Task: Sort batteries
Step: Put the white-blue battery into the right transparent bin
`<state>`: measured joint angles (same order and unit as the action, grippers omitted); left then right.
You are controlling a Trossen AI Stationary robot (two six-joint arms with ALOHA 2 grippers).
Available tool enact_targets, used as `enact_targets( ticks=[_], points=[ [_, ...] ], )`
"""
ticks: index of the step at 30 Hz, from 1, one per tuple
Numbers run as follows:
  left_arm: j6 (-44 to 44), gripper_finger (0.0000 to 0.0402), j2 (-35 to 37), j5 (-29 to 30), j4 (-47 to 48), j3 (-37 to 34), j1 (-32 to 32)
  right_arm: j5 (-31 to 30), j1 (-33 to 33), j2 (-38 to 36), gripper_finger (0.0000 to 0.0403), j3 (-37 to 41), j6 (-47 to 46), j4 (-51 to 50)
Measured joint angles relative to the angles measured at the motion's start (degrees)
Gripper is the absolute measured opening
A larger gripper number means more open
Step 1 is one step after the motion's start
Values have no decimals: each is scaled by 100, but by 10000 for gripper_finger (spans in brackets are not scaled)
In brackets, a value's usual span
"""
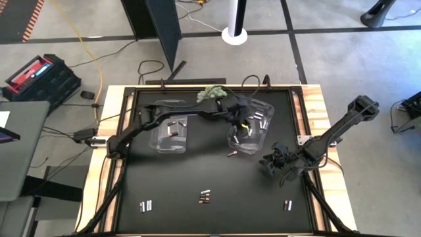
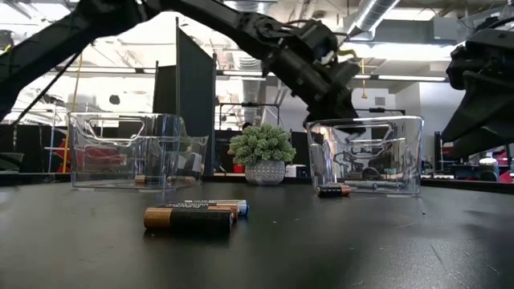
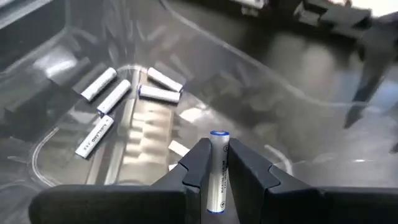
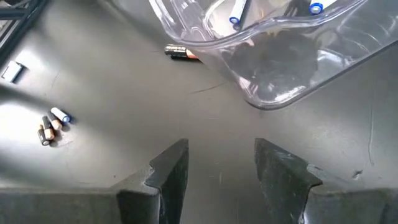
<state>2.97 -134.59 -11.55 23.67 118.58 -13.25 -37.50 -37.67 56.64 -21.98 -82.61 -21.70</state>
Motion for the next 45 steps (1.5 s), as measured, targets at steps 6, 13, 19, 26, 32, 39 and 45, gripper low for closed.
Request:
enact_targets(
  ticks=[6,13,19,26,32,39,45],
  points=[
    [-36,45,-353,15,474,405,13,-2,-2,0,201,0,-60,12],
    [-493,45,-351,286,644,405,17,0,-4,1,201,0,-134,8],
    [-780,45,-349,303,849,405,63,0,-4,2,201,0,-140,15],
    [-1071,46,-349,527,887,405,131,0,-4,2,201,0,-153,106],
    [-1055,46,-349,585,923,405,131,0,-4,2,201,0,-201,133],
    [-1039,46,-349,629,1025,405,131,0,-4,2,201,0,-205,177],
    [-1043,46,-349,653,1029,405,131,0,-4,1,201,0,-208,184]
  ],
)
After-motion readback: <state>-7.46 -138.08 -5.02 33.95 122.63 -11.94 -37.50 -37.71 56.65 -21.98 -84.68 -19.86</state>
